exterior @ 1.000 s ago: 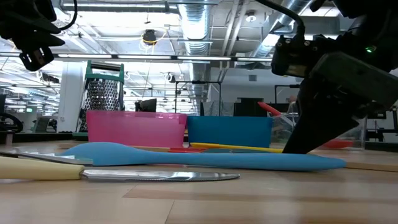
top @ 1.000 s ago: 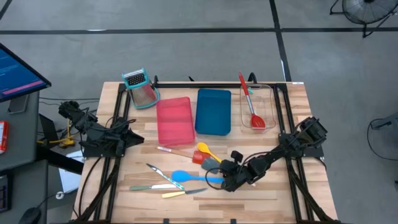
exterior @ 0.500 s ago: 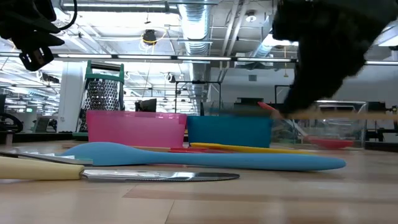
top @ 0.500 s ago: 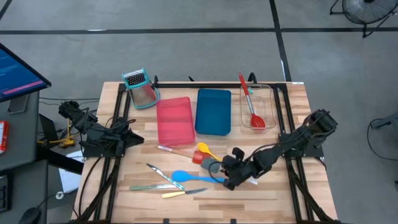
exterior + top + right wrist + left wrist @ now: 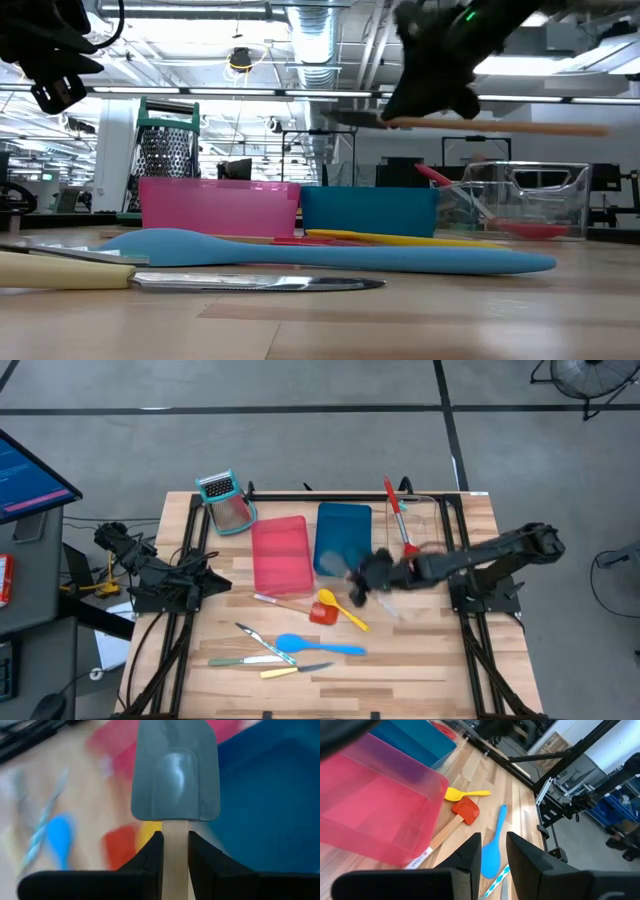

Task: Pick & Place Kitchen Items
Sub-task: Put the gray spatula into the blue bin

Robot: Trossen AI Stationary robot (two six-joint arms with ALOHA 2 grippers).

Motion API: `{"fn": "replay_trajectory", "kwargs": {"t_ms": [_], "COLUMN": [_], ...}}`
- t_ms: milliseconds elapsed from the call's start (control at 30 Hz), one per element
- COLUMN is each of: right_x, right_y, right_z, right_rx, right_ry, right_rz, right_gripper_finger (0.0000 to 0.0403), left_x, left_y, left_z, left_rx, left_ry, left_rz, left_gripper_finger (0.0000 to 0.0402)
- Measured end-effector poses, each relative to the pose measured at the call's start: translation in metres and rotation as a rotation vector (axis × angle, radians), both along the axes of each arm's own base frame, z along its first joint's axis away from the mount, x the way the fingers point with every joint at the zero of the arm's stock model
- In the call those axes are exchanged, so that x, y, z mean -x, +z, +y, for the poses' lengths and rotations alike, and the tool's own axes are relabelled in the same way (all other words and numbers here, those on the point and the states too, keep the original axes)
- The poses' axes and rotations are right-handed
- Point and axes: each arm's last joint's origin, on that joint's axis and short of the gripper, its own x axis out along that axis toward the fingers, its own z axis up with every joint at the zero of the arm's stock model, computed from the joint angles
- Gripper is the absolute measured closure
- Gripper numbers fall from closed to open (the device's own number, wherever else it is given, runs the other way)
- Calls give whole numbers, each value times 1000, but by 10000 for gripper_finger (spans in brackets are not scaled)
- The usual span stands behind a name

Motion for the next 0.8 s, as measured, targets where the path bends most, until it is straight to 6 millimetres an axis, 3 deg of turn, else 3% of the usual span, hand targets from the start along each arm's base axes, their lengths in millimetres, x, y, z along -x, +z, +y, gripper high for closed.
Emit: {"fn": "replay_trajectory", "kwargs": {"t_ms": [167, 300, 600, 800], "right_x": [-7, -25, -49, -66], "right_y": [7, 10, 10, -1], "right_z": [-49, -74, -96, -105], "right_rx": [-57, -129, -151, -157], "right_ry": [-123, -161, -341, -361], "right_rz": [-8, -4, 205, 241], "right_gripper_finger": [346, 346, 346, 346], "left_x": [0, 0, 0, -1], "left_y": [0, 0, 0, 0], "left_z": [0, 0, 0, 0], "left_rx": [0, 0, 2, -9], "left_ry": [0, 0, 1, 8], "left_rz": [0, 0, -4, -1], "left_gripper_finger": [325, 325, 325, 325]}}
